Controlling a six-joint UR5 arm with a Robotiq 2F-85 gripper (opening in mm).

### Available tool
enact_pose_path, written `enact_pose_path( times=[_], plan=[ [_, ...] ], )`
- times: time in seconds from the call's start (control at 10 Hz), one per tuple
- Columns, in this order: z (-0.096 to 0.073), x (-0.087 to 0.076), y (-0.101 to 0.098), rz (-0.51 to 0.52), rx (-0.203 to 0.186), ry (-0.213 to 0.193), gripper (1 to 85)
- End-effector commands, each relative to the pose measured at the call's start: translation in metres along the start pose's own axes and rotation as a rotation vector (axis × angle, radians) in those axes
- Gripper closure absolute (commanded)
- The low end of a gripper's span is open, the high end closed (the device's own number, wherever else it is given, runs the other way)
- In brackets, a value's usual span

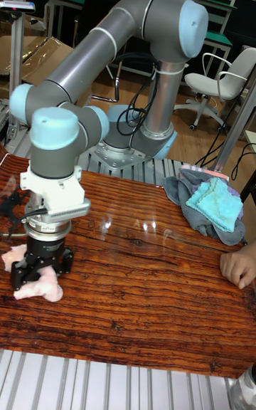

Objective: Clean the table with a cloth

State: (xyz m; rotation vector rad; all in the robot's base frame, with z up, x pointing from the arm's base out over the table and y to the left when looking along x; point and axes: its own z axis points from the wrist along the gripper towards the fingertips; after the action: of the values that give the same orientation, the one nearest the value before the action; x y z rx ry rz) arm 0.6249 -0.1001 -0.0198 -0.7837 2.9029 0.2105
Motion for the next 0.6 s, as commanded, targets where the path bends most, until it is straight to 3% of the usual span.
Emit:
enact_pose_path(
  times=[0.0,0.1,0.2,0.3,0.4,0.5],
  plan=[
    [-0.007,-0.005,0.057,0.149,-0.229,-0.051,84.7],
    [-0.011,0.005,0.063,0.179,-0.238,-0.031,84.7],
    [-0.014,0.014,0.069,0.218,-0.209,-0.009,84.7],
    [-0.013,0.019,0.081,0.262,-0.166,-0.005,84.7],
    [-0.007,0.021,0.099,0.314,-0.087,-0.009,84.7],
    [0.001,0.017,0.118,0.347,-0.05,-0.04,84.7]
  ],
)
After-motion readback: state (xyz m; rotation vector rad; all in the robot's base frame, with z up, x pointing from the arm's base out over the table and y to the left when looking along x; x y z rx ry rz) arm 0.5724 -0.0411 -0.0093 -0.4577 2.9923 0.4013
